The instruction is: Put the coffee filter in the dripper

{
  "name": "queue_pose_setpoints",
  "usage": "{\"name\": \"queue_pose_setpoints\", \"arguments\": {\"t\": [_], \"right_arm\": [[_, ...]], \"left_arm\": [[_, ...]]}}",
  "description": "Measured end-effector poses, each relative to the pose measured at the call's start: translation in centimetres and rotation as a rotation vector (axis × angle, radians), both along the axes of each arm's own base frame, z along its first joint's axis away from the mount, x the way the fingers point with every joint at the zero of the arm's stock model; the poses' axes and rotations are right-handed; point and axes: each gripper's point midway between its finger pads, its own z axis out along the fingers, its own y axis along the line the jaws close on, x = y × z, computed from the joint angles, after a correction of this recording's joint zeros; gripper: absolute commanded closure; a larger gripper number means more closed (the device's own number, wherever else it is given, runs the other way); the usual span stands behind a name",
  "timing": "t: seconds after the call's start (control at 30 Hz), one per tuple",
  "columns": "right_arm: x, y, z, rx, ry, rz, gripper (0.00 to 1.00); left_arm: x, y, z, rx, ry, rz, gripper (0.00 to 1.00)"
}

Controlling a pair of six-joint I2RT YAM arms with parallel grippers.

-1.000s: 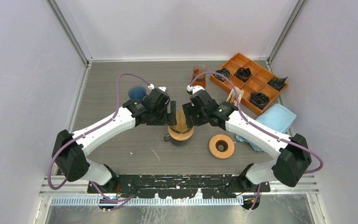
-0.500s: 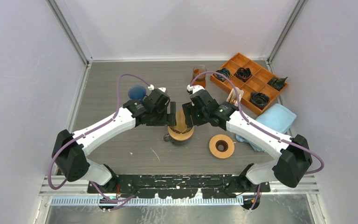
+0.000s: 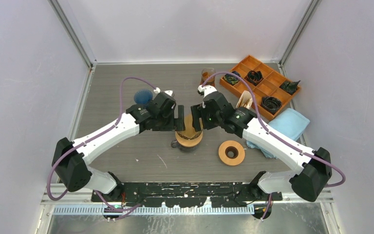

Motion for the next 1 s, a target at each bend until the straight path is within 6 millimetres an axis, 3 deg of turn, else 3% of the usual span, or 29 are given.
{"name": "queue_pose_setpoints", "arguments": {"t": [0.37, 0.6, 0.8, 1.0], "right_arm": [[0.0, -0.3, 4.2, 0.091, -0.122, 0.008, 0.16], [-0.7, -1.7, 5.9, 0.144, -0.219, -0.007, 0.13], [-1.1, -2.9, 6.0, 0.148, -0.274, -0.020, 0.12], [-1.5, -4.2, 6.9, 0.163, -0.352, -0.027, 0.11]], "left_arm": [[-0.2, -0.1, 3.6, -0.096, -0.085, -0.009, 0.03], [-1.6, 1.4, 5.6, -0.164, -0.176, -0.027, 0.01], [-3.1, 3.1, 5.3, -0.178, -0.248, -0.070, 0.01], [-4.5, 5.1, 3.0, -0.154, -0.292, -0.100, 0.02]]}}
